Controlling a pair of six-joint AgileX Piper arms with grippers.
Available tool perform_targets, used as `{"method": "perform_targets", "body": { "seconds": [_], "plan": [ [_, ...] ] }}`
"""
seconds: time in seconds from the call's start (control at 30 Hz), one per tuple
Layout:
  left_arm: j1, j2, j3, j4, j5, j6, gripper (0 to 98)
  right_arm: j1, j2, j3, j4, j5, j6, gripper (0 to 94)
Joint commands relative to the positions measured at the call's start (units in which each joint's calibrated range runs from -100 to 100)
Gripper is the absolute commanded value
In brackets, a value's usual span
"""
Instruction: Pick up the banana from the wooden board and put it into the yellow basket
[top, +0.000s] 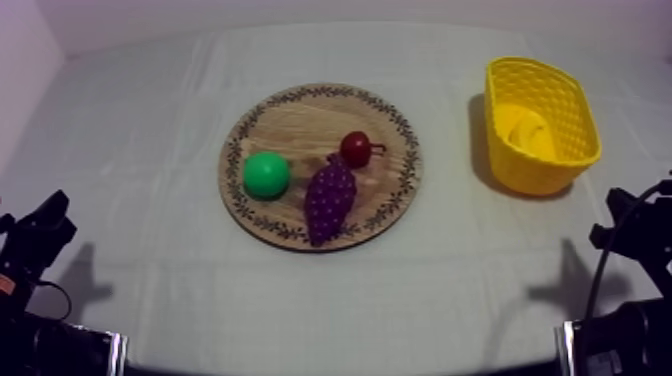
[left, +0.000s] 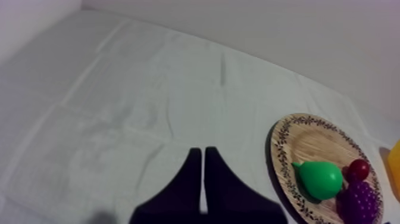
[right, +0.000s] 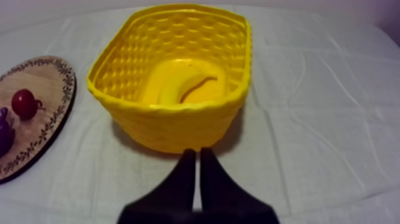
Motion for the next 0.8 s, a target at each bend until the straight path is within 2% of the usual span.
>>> {"method": "perform_targets", "body": {
  "seconds": [0.0, 0.13, 0.27, 0.77],
  "plan": [
    [0.0, 0.0, 0.0, -0.02, 0.0, 0.0, 0.1, 0.1, 0.0, 0.3, -0.1, -2.6, 1.0, 0.6],
    [0.0, 0.0, 0.0, -0.02, 0.0, 0.0, 0.1, 0.2, 0.0, 0.5, -0.1, -3.5, 4.9, 0.6],
    [0.0, 0.0, 0.0, -0.02, 0.0, 0.0, 0.1, 0.3, 0.0, 0.5, -0.1, -3.8, 6.9, 0.6],
    [0.0, 0.0, 0.0, -0.02, 0.0, 0.0, 0.1, 0.3, 0.0, 0.6, -0.1, -3.9, 7.2, 0.6]
  ]
}}
